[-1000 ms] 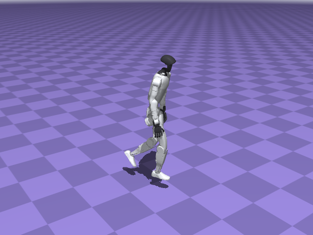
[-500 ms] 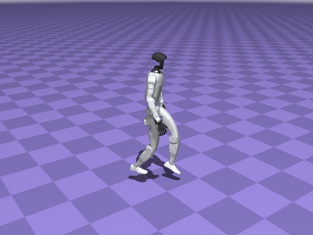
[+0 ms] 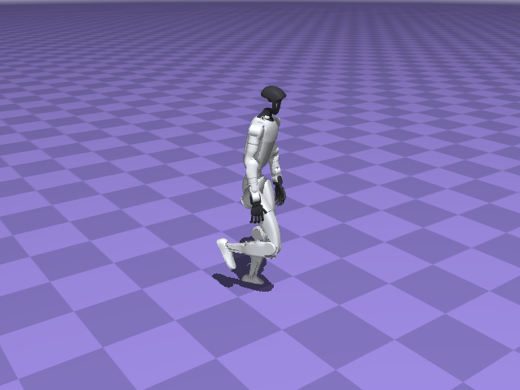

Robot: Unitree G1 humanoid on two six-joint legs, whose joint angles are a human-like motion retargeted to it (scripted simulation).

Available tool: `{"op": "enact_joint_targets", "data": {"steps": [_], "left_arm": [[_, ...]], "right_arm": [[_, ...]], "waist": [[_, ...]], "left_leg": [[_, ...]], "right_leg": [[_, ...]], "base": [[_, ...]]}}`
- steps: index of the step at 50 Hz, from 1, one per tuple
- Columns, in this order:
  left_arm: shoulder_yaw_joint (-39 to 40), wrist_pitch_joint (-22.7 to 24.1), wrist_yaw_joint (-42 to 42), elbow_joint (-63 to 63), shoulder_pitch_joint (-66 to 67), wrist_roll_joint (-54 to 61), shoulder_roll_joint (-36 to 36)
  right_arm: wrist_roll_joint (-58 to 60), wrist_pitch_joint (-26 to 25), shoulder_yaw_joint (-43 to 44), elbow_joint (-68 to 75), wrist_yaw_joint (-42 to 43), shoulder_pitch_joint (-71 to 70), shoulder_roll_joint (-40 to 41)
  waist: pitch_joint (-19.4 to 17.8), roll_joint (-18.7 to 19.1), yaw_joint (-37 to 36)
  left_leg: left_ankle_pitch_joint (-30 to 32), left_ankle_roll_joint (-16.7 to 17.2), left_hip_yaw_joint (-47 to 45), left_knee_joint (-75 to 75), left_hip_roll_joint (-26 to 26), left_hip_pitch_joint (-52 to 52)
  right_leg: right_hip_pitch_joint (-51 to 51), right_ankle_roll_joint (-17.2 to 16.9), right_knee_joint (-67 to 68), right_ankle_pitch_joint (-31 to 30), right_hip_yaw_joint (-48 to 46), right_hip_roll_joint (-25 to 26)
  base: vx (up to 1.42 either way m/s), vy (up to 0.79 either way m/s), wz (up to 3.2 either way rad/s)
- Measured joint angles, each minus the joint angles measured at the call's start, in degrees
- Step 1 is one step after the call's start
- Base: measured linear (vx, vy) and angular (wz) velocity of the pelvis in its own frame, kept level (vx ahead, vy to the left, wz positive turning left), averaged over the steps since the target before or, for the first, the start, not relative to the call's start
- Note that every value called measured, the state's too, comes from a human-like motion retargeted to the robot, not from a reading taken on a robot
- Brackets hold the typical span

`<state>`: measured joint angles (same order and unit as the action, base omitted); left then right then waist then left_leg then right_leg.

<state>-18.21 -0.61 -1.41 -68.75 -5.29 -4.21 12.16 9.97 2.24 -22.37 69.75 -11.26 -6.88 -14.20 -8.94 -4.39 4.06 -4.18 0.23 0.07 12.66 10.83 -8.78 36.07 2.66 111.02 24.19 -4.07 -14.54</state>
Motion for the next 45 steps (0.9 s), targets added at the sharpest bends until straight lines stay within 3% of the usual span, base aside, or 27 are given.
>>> {"op": "enact_joint_targets", "data": {"steps": [5, 11, 19, 24, 27, 32, 35, 38, 45], "left_arm": [[0.39, 1.31, 1.42, 6.97, -1.52, 1.87, 1.13], [-0.01, 3.15, 2.79, 13.11, -2.41, 3.18, 2.12], [-1.94, 3.84, 1.89, 14.22, -2.82, 1.70, 2.80], [-2.50, 3.27, 0.63, 9.34, -2.34, -1.39, 1.92], [-1.98, 3.05, 0.30, 4.54, -1.64, -3.02, 0.42], [-1.31, 2.48, -0.47, -1.97, 1.03, -4.88, -1.46], [-0.37, 2.15, -0.97, -3.91, 2.31, -5.22, -1.57], [1.26, 2.33, -1.40, -4.35, 3.27, -5.29, -0.74], [4.74, 3.54, -0.44, -2.47, 5.14, -5.56, 0.84]], "right_arm": [[-2.80, 0.10, 1.16, -0.76, 0.10, 0.89, 0.28], [-6.15, 0.41, 2.43, -1.89, 0.72, 1.53, 0.09], [-8.24, 0.46, 2.88, -2.59, 1.92, 1.09, -0.64], [-6.55, 0.09, 2.50, -1.40, 2.48, -0.20, -1.08], [-5.23, 0.04, 1.82, 0.15, 2.61, -1.26, -1.15], [-4.40, 0.46, 0.43, 0.12, 3.07, -1.05, -1.17], [-5.07, 0.46, -0.12, -1.38, 3.16, -1.28, -1.92], [-5.85, 0.68, -0.65, -3.59, 3.16, -2.08, -2.79], [-7.53, 1.65, -0.97, -10.74, 2.99, -4.07, -5.48]], "waist": [[-0.97, 1.12, 2.84], [-2.97, 1.41, 5.66], [-5.43, 0.35, 6.70], [-6.04, 0.86, 6.57], [-5.90, 2.34, 6.55], [-4.97, 3.86, 5.26], [-4.33, 3.52, 3.82], [-3.24, 3.66, 1.49], [-0.84, 0.87, -4.02]], "left_leg": [[0.88, 1.97, 4.09, -6.63, 0.01, 6.53], [-0.11, 3.20, 7.48, -10.27, -0.11, 13.15], [-6.10, 2.55, 10.33, -9.87, 0.32, 20.44], [-8.99, 3.92, 10.49, -4.37, -0.26, 21.00], [-5.01, 7.11, 10.66, 2.17, -1.49, 18.07], [9.10, 14.77, 10.98, 19.98, -2.09, 9.83], [12.49, 14.77, 7.03, 35.99, -1.14, 2.72], [7.83, 14.67, 4.09, 55.27, -3.90, -6.68], [-11.84, 6.15, -1.12, 85.87, -7.45, -27.70]], "right_leg": [[9.41, 0.75, -5.35, 0.68, -1.73, 0.04], [15.27, -1.93, -17.96, -2.17, -3.44, 1.25], [16.66, -6.13, -31.77, -5.78, -2.62, 3.31], [13.91, -4.26, -34.49, -2.30, -3.47, 4.39], [10.95, -1.73, -37.73, 0.59, -4.81, 6.25], [3.65, 1.10, -48.23, 1.00, -5.40, 10.05], [-1.23, 1.34, -54.70, 0.55, -4.43, 11.00], [-6.30, 1.98, -62.35, -0.72, -4.77, 13.87], [-15.25, 0.43, -77.11, -2.50, -3.07, 15.51]], "base": [[0.42, 0.01, 0.54], [0.36, -0.04, 0.52], [0.39, -0.08, 0.26], [0.46, -0.12, 0.10], [0.47, -0.12, 0.00], [0.39, -0.07, -0.13], [0.29, 0.04, -0.18], [0.23, -0.05, -0.25], [0.24, 0.02, -0.07]]}}
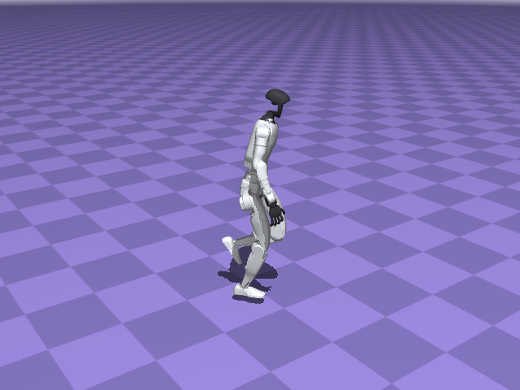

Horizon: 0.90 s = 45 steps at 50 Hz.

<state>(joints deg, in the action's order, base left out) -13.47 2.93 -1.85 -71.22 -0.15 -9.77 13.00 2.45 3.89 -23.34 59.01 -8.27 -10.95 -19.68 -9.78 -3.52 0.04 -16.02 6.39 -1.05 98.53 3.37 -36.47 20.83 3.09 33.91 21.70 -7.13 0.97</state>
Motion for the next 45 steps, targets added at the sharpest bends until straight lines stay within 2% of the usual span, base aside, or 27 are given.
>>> {"op": "enact_joint_targets", "data": {"steps": [5, 10, 15, 20, 22, 30, 32, 34, 38, 40, 45], "left_arm": [[1.58, 1.25, 1.00, 1.52, 1.35, -0.34, 0.10], [1.73, 2.09, 1.58, 2.26, 1.80, -0.73, -0.14], [1.41, 2.37, 1.38, 2.11, 0.79, -1.23, -0.04], [0.97, 2.22, 0.64, 1.27, -0.90, -1.85, 0.16], [0.88, 2.21, 0.36, 0.78, -1.66, -2.19, 0.29], [-0.17, 1.88, -0.28, -0.51, -3.39, -2.93, 0.34], [-0.70, 1.50, -0.69, -0.05, -3.56, -3.13, 0.43], [-1.10, 1.07, -1.51, 0.79, -4.14, -3.06, 0.89], [-1.78, -0.05, -3.05, 3.03, -5.92, -2.40, 2.25], [-2.38, -0.86, -3.26, 4.07, -6.84, -1.75, 2.73], [-3.67, -2.12, -2.78, 6.43, -8.14, 0.84, 3.08]], "right_arm": [[-1.20, 1.26, -0.69, -6.44, 0.51, -1.62, -1.37], [-1.21, 2.46, -2.21, -12.52, 0.32, -2.74, -1.80], [-0.27, 2.94, -3.80, -16.46, -0.71, -3.33, -1.49], [1.70, 2.79, -4.71, -15.97, -1.99, -3.10, -0.67], [2.60, 2.62, -4.79, -14.36, -2.18, -2.69, -0.17], [5.86, 1.42, -3.95, -2.73, -1.67, 0.81, 2.72], [6.42, 0.81, -3.54, 0.06, -2.04, 1.88, 3.12], [6.63, 0.13, -2.96, 2.43, -2.84, 2.42, 3.26], [5.86, -1.17, -1.09, 5.35, -5.08, 2.87, 2.86], [4.85, -1.71, 0.03, 6.28, -5.78, 3.16, 2.59], [1.50, -2.39, 3.12, 8.60, -5.89, 4.19, 2.47]], "waist": [[0.36, -2.11, -2.95], [-0.36, -2.84, -5.45], [-1.23, -3.35, -6.92], [-1.39, -3.58, -7.19], [-1.17, -3.67, -7.10], [0.77, -3.72, -4.98], [1.13, -3.81, -3.86], [1.02, -4.07, -2.59], [0.49, -3.40, 0.40], [0.50, -2.50, 2.19], [1.31, 0.91, 6.53]], "left_leg": [[-6.86, -3.14, -1.95, 3.68, 0.98, -13.90], [-9.46, -3.79, -2.59, -4.83, 2.08, -22.02], [-9.88, -4.19, -2.52, -15.06, 3.20, -24.31], [-10.57, -6.36, -3.52, -20.17, 3.36, -23.07], [-12.35, -8.16, -4.11, -21.25, 3.18, -21.88], [-14.96, -12.97, -4.37, -32.18, 3.88, -12.60], [-14.97, -13.51, -4.34, -36.61, 4.70, -8.93], [-14.54, -13.86, -4.34, -41.84, 5.98, -4.53], [-12.67, -13.78, -3.26, -53.46, 7.89, 4.94], [-11.03, -13.27, -2.13, -59.82, 8.07, 9.64], [-5.84, -10.73, -0.76, -73.71, 5.30, 18.62]], "right_leg": [[-4.41, -1.94, -4.00, 0.39, 1.83, -0.56], [-7.46, -3.68, -4.39, 1.41, 3.27, -0.93], [-9.38, -4.98, -4.17, 1.78, 4.02, -1.95], [-9.91, -6.20, -2.79, 0.65, 4.00, -2.86], [-9.80, -7.08, -2.49, -2.00, 3.41, -3.31], [-6.65, -13.62, 2.08, -21.04, 3.76, -4.49], [-4.36, -12.92, 8.89, -22.74, 2.03, -6.88], [-1.49, -10.30, 19.07, -21.73, -0.28, -10.90], [6.20, -3.05, 43.82, -13.63, -2.39, -18.69], [10.81, -0.61, 54.21, -7.68, -1.58, -20.15], [23.48, 2.01, 69.50, 3.97, -1.18, -18.31]], "base": [[0.26, 0.06, -0.15], [0.26, 0.06, -0.28], [0.26, 0.04, -0.20], [0.29, 0.05, -0.06], [0.32, 0.06, -0.01], [0.35, 0.04, 0.09], [0.32, -0.01, 0.11], [0.30, -0.02, 0.07], [0.27, 0.00, 0.05], [0.24, 0.03, 0.23], [0.24, 0.03, 0.35]]}}
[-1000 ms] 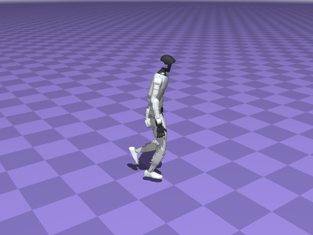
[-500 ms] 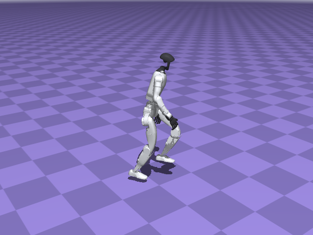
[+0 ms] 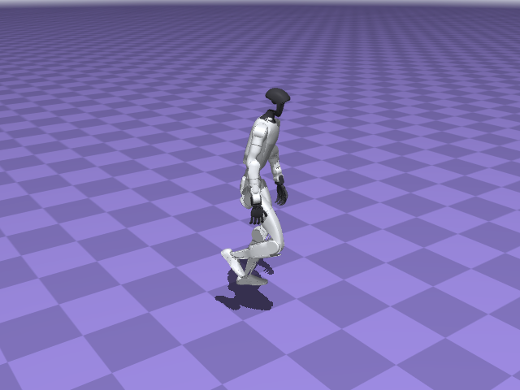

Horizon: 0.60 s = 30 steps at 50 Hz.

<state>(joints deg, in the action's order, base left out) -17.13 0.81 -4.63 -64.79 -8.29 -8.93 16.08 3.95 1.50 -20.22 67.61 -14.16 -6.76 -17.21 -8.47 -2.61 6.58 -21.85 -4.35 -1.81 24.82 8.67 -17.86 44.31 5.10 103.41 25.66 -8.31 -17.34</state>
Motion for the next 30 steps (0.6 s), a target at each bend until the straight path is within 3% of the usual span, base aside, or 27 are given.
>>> {"op": "enact_joint_targets", "data": {"steps": [6, 12, 16, 19, 25, 28, 30], "left_arm": [[-1.87, 0.57, 0.89, 2.81, -0.85, 1.76, 0.07], [-3.33, 1.34, 0.03, 4.01, -1.10, 1.13, -0.24], [-3.39, 1.28, -1.18, 2.80, -0.67, 0.22, -0.92], [-2.96, 1.25, -1.90, 0.95, -0.06, -0.70, -1.82], [-1.26, 1.49, -1.55, -1.96, 2.46, -1.63, -3.39], [0.10, 1.94, -0.43, -1.93, 3.68, -1.03, -3.42], [1.21, 2.38, 0.34, -1.35, 4.32, -0.64, -3.12]], "right_arm": [[-4.24, 0.18, 3.11, 2.52, 1.48, 0.36, 0.20], [-6.02, 0.14, 4.75, 3.78, 2.75, -0.10, 0.29], [-5.50, 0.16, 4.90, 4.25, 3.05, -1.24, 0.03], [-4.27, 0.41, 4.53, 4.30, 3.34, -2.15, -0.37], [-1.47, 1.12, 3.39, 1.99, 4.80, -2.49, -1.27], [-0.76, 1.15, 2.50, 0.11, 5.45, -2.82, -2.17], [-0.47, 1.25, 1.75, -1.28, 5.84, -3.37, -2.88]], "waist": [[-0.54, 2.07, 3.14], [-1.41, 2.27, 4.12], [-1.47, 3.16, 3.83], [-1.56, 4.21, 3.05], [-1.32, 4.98, -0.34], [-1.04, 4.49, -3.06], [-0.88, 4.01, -5.18]], "left_leg": [[2.98, 3.14, 1.95, -7.53, -1.34, 6.55], [1.78, 4.30, 3.86, -7.53, -1.03, 10.38], [3.26, 6.00, 4.04, -5.90, -1.94, 10.97], [9.72, 9.26, 4.57, -2.84, -3.18, 10.51], [22.25, 15.29, 3.88, 16.49, -5.20, 3.98], [21.30, 14.35, 0.72, 34.54, -7.34, -2.51], [17.55, 12.17, -1.42, 47.33, -9.44, -7.59]], "right_leg": [[10.57, -1.47, -3.87, 4.46, -2.41, 3.14], [12.11, -3.58, -14.70, 5.04, -2.80, 5.94], [8.49, -1.03, -19.84, 8.81, -4.12, 7.38], [3.99, 1.13, -24.88, 11.40, -5.15, 9.37], [-6.86, 3.00, -38.33, 11.59, -5.36, 13.24], [-12.67, 2.42, -46.01, 10.34, -4.82, 14.44], [-16.46, 1.73, -51.48, 9.03, -4.51, 15.26]], "base": [[0.26, -0.03, 0.41], [0.31, -0.09, 0.31], [0.34, -0.12, 0.12], [0.33, -0.12, 0.02], [0.26, -0.08, -0.03], [0.20, -0.03, -0.10], [0.18, -0.01, -0.13]]}}
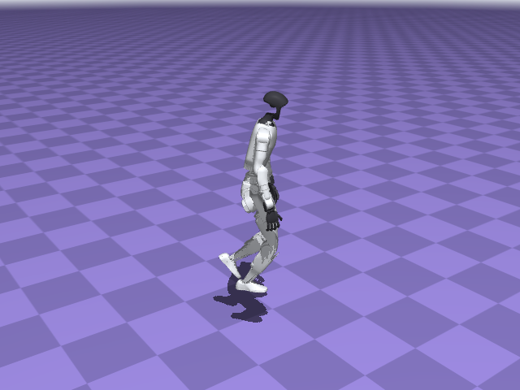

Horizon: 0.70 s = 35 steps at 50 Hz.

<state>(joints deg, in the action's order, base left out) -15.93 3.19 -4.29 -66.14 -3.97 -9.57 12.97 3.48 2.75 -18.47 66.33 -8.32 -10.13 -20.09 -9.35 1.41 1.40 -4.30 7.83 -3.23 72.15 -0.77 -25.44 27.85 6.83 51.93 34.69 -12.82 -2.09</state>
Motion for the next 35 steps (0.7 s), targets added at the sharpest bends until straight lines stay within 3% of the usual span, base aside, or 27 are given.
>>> {"op": "enact_joint_targets", "data": {"steps": [7, 15, 20, 23, 30, 32, 35], "left_arm": [[3.50, 1.24, 1.67, 0.85, 2.06, -0.48, 1.68], [5.43, 1.54, 1.88, -1.85, 4.84, 0.19, 1.17], [5.52, 1.23, 0.80, -3.83, 4.41, -0.12, 0.60], [5.38, 1.18, 0.46, -4.77, 3.52, -0.55, 0.37], [3.74, 1.03, 0.78, -4.86, 1.23, -0.61, -0.11], [3.26, 0.84, 0.85, -3.56, 0.48, -0.37, -0.06], [2.89, 0.50, 0.45, -0.69, -1.51, 0.17, 0.87]], "right_arm": [[0.91, 0.87, -3.20, -6.71, -0.21, -2.57, -1.12], [0.42, 1.92, -6.90, -15.43, -2.23, -4.17, -0.49], [0.72, 1.69, -7.29, -16.34, -3.90, -3.88, 0.67], [0.92, 1.34, -6.51, -13.92, -4.31, -2.93, 1.78], [1.29, 0.21, -4.75, -4.52, -4.30, 0.91, 4.02], [1.39, -0.27, -4.14, -2.46, -4.56, 1.96, 4.16], [1.11, -1.04, -2.87, -0.76, -5.55, 2.60, 3.63]], "waist": [[0.80, -3.80, -7.01], [-0.13, -6.33, -11.13], [-0.54, -6.64, -11.59], [-0.25, -6.83, -10.96], [1.73, -6.57, -7.80], [2.02, -6.66, -6.17], [1.90, -6.72, -3.44]], "left_leg": [[-15.69, -4.90, -2.73, 24.62, -1.96, -18.89], [-22.10, -5.59, -2.52, 14.98, 0.68, -32.01], [-23.84, -7.18, -2.20, 6.96, 2.19, -31.30], [-26.64, -9.91, -2.97, 4.24, 2.85, -28.91], [-28.11, -14.30, -3.06, -8.10, 5.21, -19.49], [-27.52, -14.74, -3.16, -13.42, 6.72, -15.37], [-26.21, -15.05, -3.09, -22.68, 9.31, -8.10]], "right_leg": [[-10.06, -3.94, -18.40, -6.41, 2.83, 1.56], [-16.32, -7.16, -22.57, -6.38, 6.08, 0.90], [-18.17, -8.39, -22.11, -6.55, 7.17, 0.27], [-18.60, -10.13, -21.91, -10.05, 8.51, -0.09], [-15.85, -18.47, -17.85, -32.49, 10.46, -1.12], [-12.93, -18.29, -9.66, -35.21, 8.94, -3.73], [-6.84, -13.79, 9.61, -33.39, 5.17, -10.41]], "base": [[0.20, 0.04, -0.17], [0.25, 0.08, -0.31], [0.30, 0.08, -0.14], [0.34, 0.09, 0.11], [0.35, 0.07, 0.23], [0.31, 0.02, 0.28], [0.29, 0.02, 0.23]]}}
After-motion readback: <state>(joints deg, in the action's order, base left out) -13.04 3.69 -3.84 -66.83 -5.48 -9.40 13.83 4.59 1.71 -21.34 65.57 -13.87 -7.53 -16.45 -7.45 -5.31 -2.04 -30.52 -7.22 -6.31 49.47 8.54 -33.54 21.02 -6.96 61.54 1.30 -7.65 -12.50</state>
